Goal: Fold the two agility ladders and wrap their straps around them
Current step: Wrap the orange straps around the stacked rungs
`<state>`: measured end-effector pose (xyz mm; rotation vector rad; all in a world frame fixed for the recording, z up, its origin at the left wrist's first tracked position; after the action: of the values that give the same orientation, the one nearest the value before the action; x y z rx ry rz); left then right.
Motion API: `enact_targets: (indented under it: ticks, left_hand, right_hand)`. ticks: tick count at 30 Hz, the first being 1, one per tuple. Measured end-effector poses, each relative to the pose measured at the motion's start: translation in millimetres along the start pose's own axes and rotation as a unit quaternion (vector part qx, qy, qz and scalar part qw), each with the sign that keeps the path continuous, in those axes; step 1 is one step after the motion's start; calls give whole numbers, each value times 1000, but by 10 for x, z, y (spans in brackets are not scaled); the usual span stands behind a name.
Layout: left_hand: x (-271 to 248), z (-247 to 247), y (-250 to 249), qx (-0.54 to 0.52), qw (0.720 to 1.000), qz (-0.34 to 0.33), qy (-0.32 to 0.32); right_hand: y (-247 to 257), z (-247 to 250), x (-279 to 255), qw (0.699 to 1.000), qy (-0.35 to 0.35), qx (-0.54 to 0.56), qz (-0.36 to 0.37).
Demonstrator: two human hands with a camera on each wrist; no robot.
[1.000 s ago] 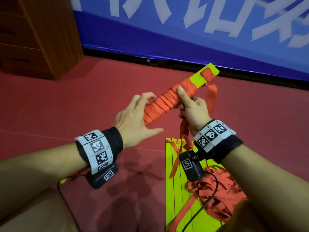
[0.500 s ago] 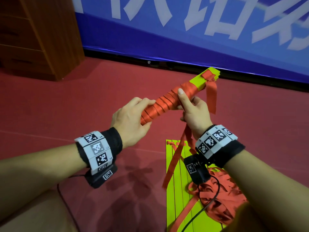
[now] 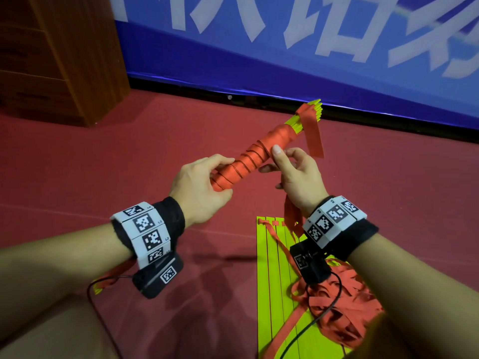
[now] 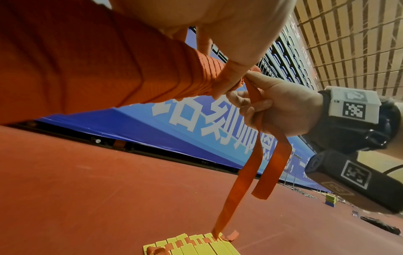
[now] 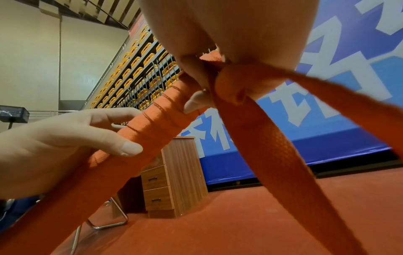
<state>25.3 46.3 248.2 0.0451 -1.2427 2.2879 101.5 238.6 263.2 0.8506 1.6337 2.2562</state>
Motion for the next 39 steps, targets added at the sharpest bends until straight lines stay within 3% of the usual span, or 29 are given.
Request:
enact_targets:
  ticks: [12,22,28,33,36,39]
  left_hand:
    - [21,-84,80,-132,988,52,56]
    - [3,-213,59,-192,970,71,129]
    - [-48,-336,25,-224,955,94,172]
    - [-1,-332,-24,-142,978,63,139]
    - [-2,-238,-112,22,997,-1,79]
    - [-50,-124,-245,131,989,-62,7]
  right_hand:
    - [-75,17,40,1000,12,-3,11]
    - [-137,38,4,999,27,0,-37]
    - [-165,50,35,997,-30,66,-32]
    - [-159,93,58,992,-92,78,-30]
    - [-187,102,51,989,-105,95,-41]
    - [-191,103,43,988,-113,91,-44]
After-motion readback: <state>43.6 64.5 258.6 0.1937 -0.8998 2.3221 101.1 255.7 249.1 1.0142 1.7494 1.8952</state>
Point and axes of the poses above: each hand's wrist, its own x-axis towards the middle knuckle, its own z-axis out of the back of the hand, y = z × x, the point moved 10 cm from there along x, towards the middle knuckle, and after that the axes turned 8 degrees about z, right-handed, at the moved point
